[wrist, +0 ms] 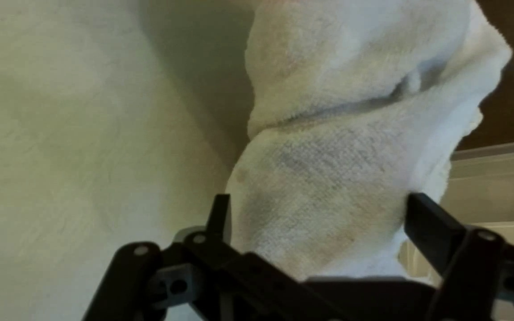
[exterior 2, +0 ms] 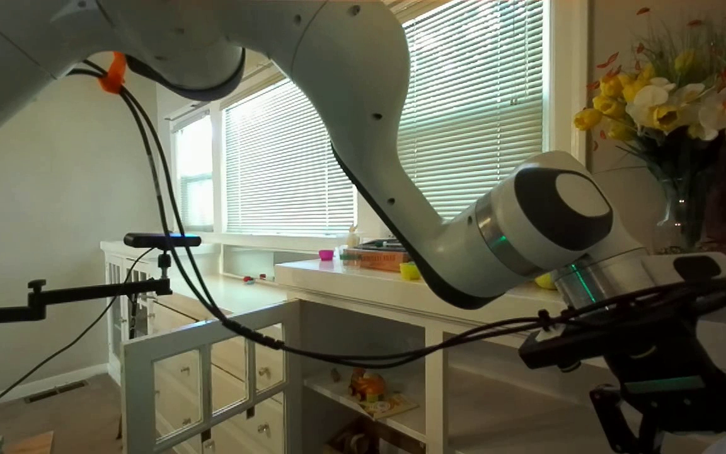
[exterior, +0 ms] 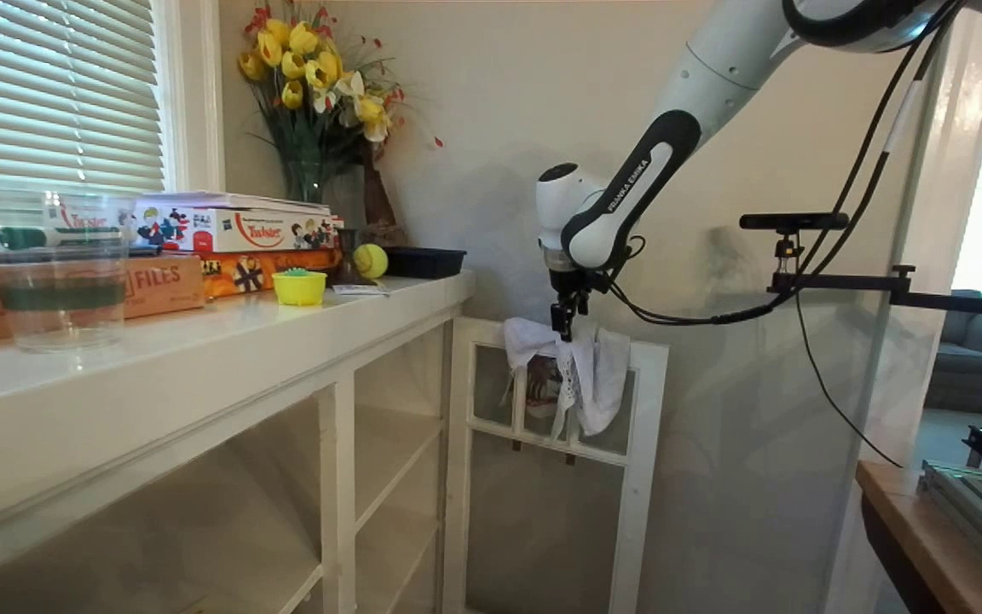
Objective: Use the towel to wipe the counter
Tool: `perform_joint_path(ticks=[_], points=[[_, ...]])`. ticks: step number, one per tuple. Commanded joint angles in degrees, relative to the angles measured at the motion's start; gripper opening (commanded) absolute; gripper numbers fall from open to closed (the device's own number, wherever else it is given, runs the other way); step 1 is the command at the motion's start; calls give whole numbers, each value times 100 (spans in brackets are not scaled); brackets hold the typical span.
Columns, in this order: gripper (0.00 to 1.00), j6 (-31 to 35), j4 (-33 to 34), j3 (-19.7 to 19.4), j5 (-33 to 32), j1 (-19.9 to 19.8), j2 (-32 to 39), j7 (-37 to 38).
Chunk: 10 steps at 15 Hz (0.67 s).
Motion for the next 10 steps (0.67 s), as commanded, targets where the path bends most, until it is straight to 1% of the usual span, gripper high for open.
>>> perform_joint_path(ticks=[1,2,3,5,8,9,10], points=[[73,-101,457,-43,358,-67,399,-230],[66,-95,473,-53,392,-68,434,-220],[57,-91,514,-60,420,-63,484,-214],[45,-88,578,-98,406,-16,522,-191],[23,-46,565,-203,261,129,464,-131],[20,-36,549,-247,225,180,449,-101],[19,-37,542,-270,211,214,444,-90]])
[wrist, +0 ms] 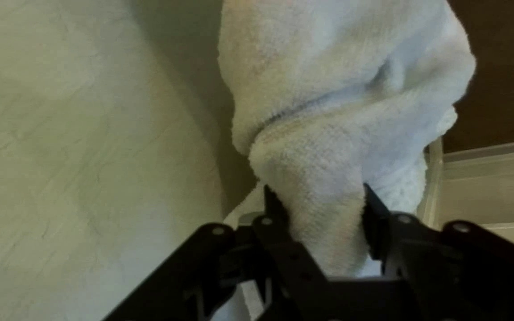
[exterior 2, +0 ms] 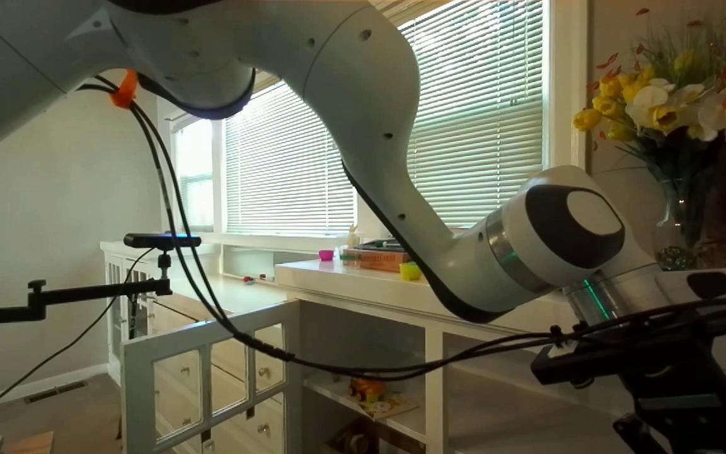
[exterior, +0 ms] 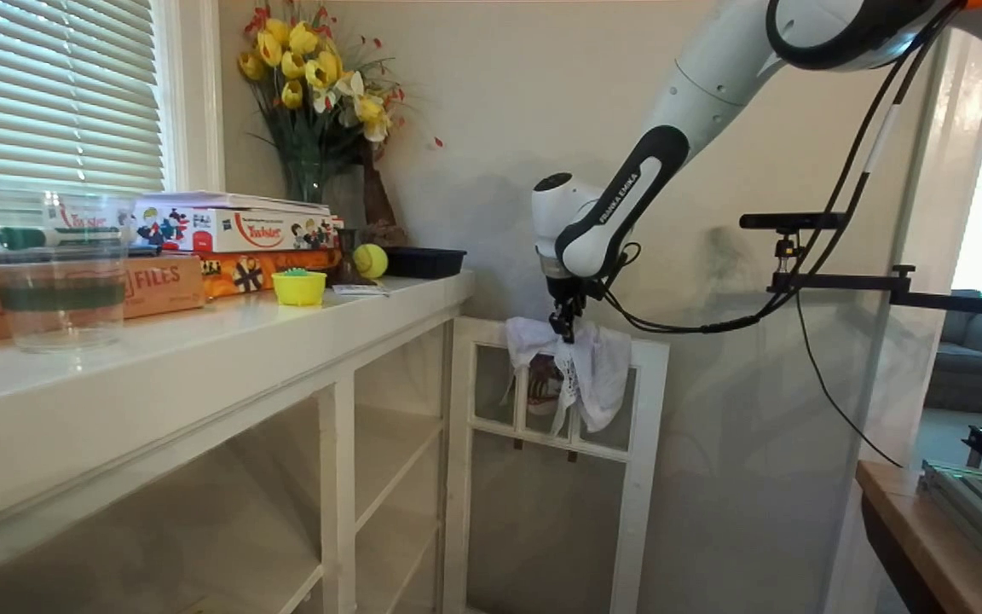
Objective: Use the towel to wipe the counter
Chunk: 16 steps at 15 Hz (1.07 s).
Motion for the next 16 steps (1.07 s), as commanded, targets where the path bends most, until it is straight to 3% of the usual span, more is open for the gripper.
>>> perform_joint_path(ticks=[1,3,5,11,16], points=[[18,-23,208,-166,16,193,99,-76],[14,-15,197,-260,-66,312,51,-18],[0,77,188,-330,-121,453,-94,31],[4,523,-143,-278,-44,833,-839,111],[4,944,-843,208,234,1055,-1844,173]])
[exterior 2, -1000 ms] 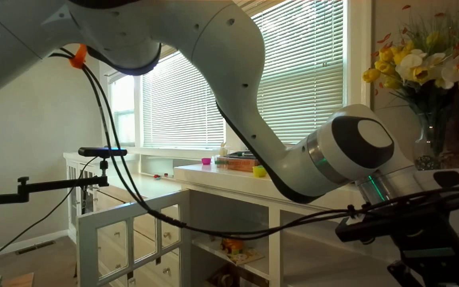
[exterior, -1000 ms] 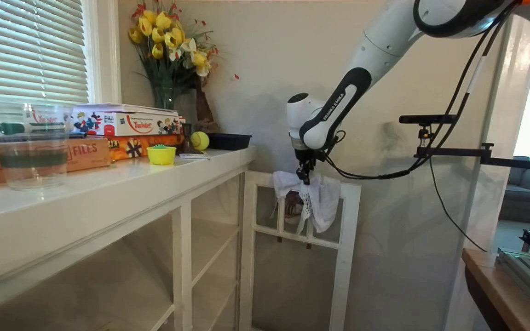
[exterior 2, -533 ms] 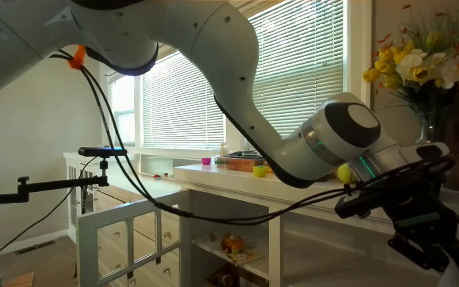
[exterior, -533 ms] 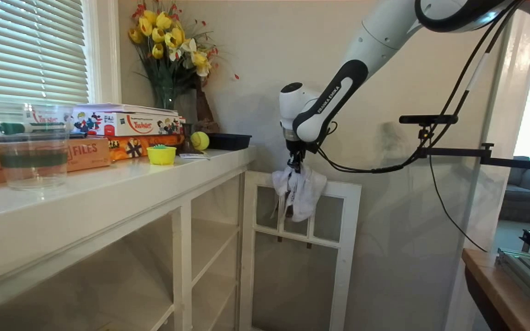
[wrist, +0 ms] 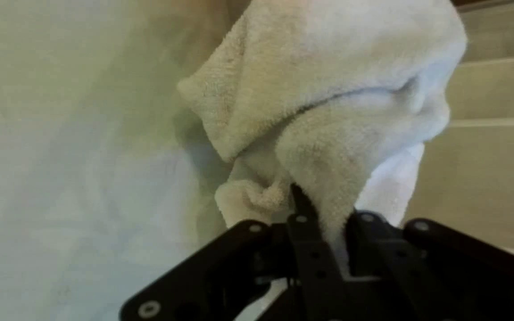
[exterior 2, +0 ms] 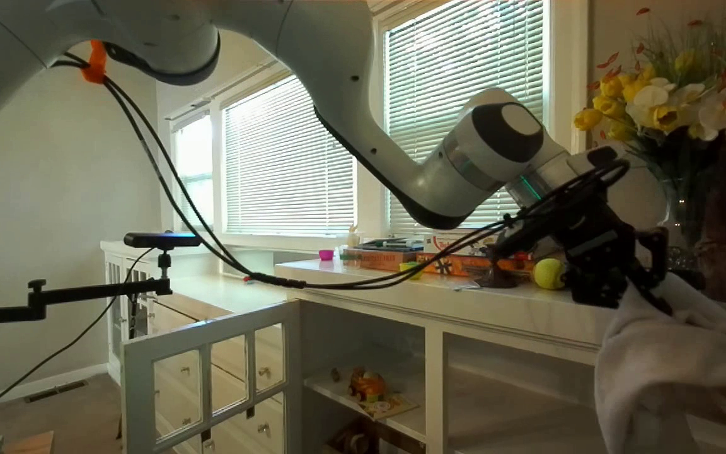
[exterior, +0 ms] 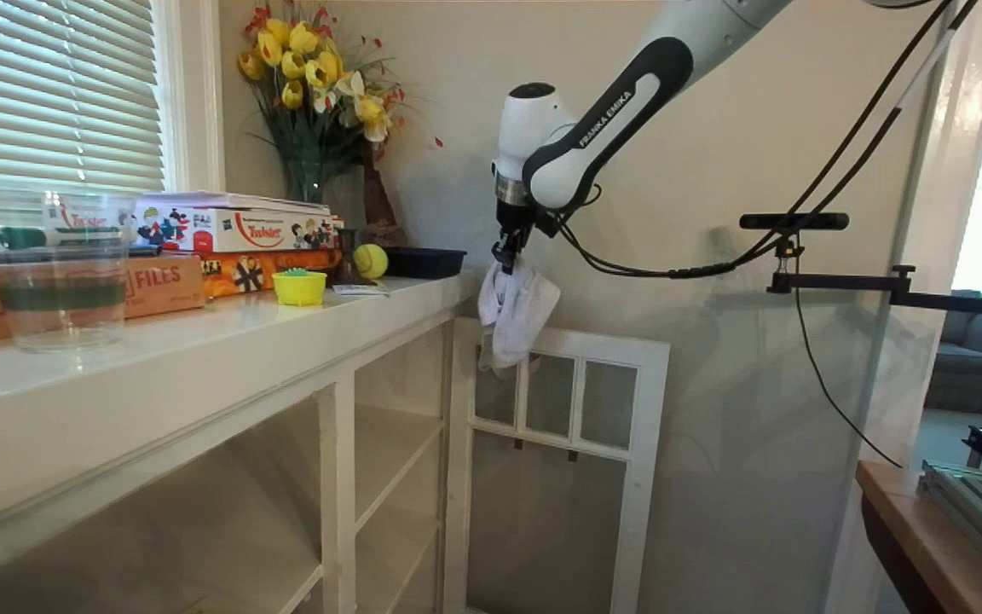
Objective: Use the towel to wipe the counter
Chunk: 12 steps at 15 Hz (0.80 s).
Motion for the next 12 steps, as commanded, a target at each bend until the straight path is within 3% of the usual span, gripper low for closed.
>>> perform_joint_path(ticks=[1,5,8,10,11,12], points=[[4,413,-981,395,297,155,-1016,53],[4,726,-1767,1044,1032,122,-1766,-87],[4,1388,-2267,1712,1995,-188,-2009,-910],[4,1697,-2469,2338,2835,-618,-2030,-1771],[4,1797,-2498,2972,3143,-1096,-1973,-2179],[4,1787,-2488,3356,3479,-1325,-1907,-2612]])
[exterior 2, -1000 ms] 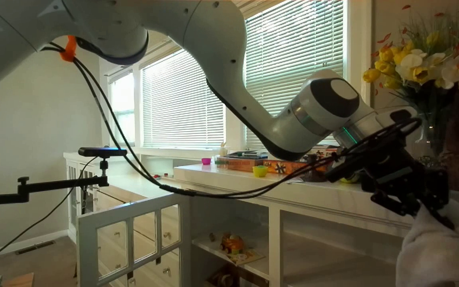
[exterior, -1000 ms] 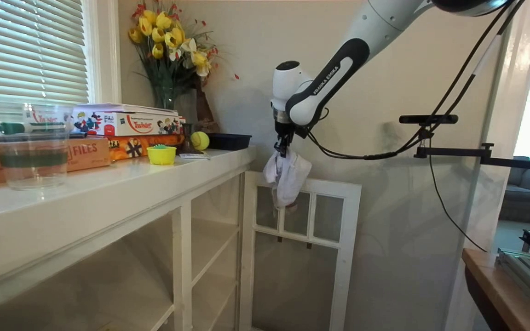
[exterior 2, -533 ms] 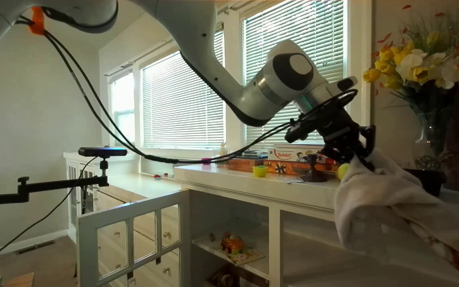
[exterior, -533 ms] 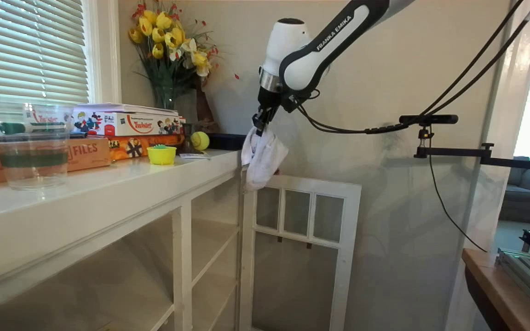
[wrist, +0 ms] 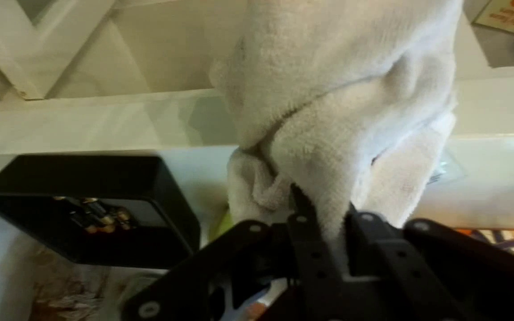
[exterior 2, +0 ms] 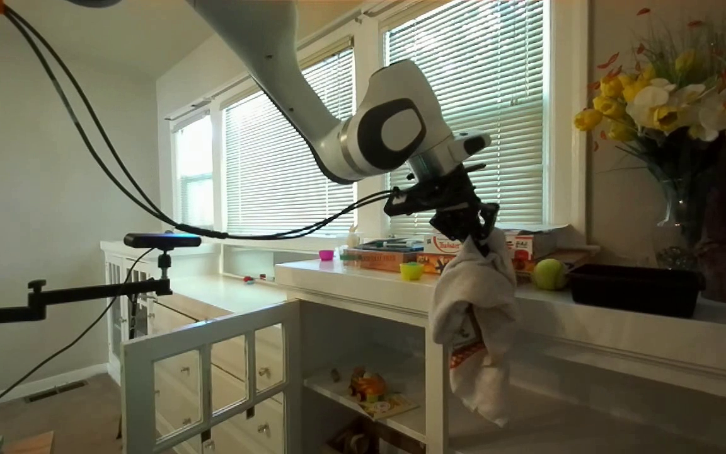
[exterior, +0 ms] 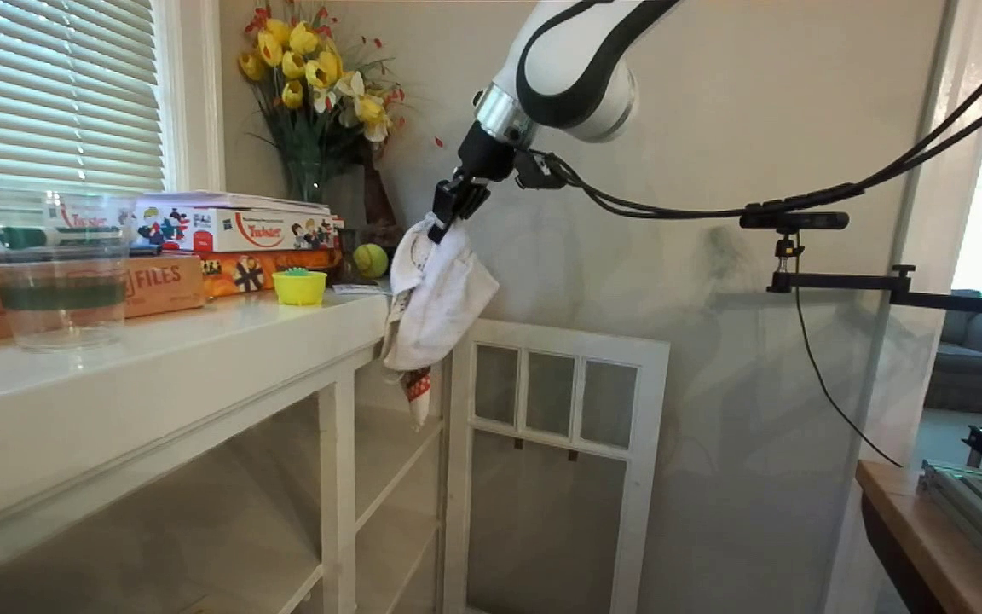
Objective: Use the towel to wipe the counter
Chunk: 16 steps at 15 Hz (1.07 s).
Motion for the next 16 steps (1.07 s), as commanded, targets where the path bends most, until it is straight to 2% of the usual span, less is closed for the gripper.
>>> perform_joint_path(ticks=[1,3,4,6,7,8,10,12,13,14,16], points=[[4,181,-189,1572,1120,-1261,60,-1546],[4,2,-35,2482,1508,-2188,329,-2379],[4,-139,64,2780,1607,-2542,466,-2777],[4,-436,162,2935,1760,-2960,636,-3488],[4,-525,234,2876,1606,-3059,766,-3610],[4,-658,326,2467,1785,-2794,805,-3956],[4,-808,542,2217,1720,-2735,997,-4286],[4,-804,628,1913,1689,-2525,1046,-4256],[4,-729,640,1795,1719,-2425,1053,-4138],[14,-700,453,1767,1774,-2449,950,-4252],[14,-699,515,1641,1756,-2325,985,-4237]])
